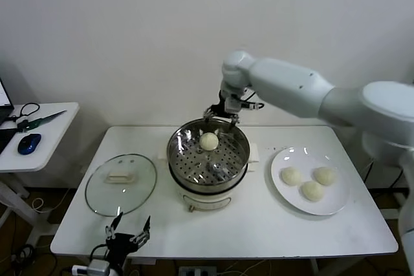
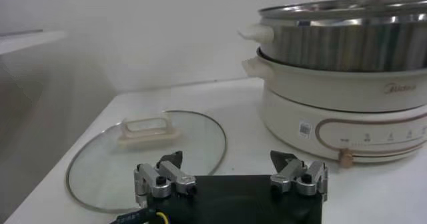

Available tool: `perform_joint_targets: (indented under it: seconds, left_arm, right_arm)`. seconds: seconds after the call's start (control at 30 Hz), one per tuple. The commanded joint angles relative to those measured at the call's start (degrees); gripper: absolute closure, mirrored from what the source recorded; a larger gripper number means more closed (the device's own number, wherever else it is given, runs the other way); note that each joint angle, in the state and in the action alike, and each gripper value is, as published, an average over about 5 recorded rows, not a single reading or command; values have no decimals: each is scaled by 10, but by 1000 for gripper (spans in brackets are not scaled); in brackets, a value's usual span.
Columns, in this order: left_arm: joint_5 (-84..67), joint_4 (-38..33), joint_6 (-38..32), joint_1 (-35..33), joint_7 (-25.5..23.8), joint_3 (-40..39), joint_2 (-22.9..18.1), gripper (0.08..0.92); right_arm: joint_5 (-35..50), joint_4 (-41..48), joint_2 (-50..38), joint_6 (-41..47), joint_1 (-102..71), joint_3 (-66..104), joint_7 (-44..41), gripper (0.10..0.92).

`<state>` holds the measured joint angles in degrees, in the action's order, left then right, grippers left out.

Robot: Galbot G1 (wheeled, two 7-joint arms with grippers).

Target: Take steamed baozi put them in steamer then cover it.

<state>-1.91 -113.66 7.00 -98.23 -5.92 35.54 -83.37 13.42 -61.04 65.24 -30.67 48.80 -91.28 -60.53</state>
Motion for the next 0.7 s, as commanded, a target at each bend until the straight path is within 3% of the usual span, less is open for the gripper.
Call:
perform_joint_targets:
  seconds: [0.03, 0.2, 0.37, 0.7]
  left_arm:
    - [-1, -8, -1, -1, 0, 2, 0, 177]
    - [-4, -14, 0, -1, -2, 5, 5, 177]
    - [-8, -15, 0, 1, -2, 5, 7, 177]
    - [-14, -16, 2, 2, -4, 14, 10, 177]
  right_arm:
    - [261, -123, -154, 189, 170, -215, -33, 203]
    - [211, -187, -262, 280, 154, -278, 16, 203]
    - [205, -208, -312, 363, 70, -240, 69, 203]
    - [167, -90, -275, 413, -164, -30, 108, 203]
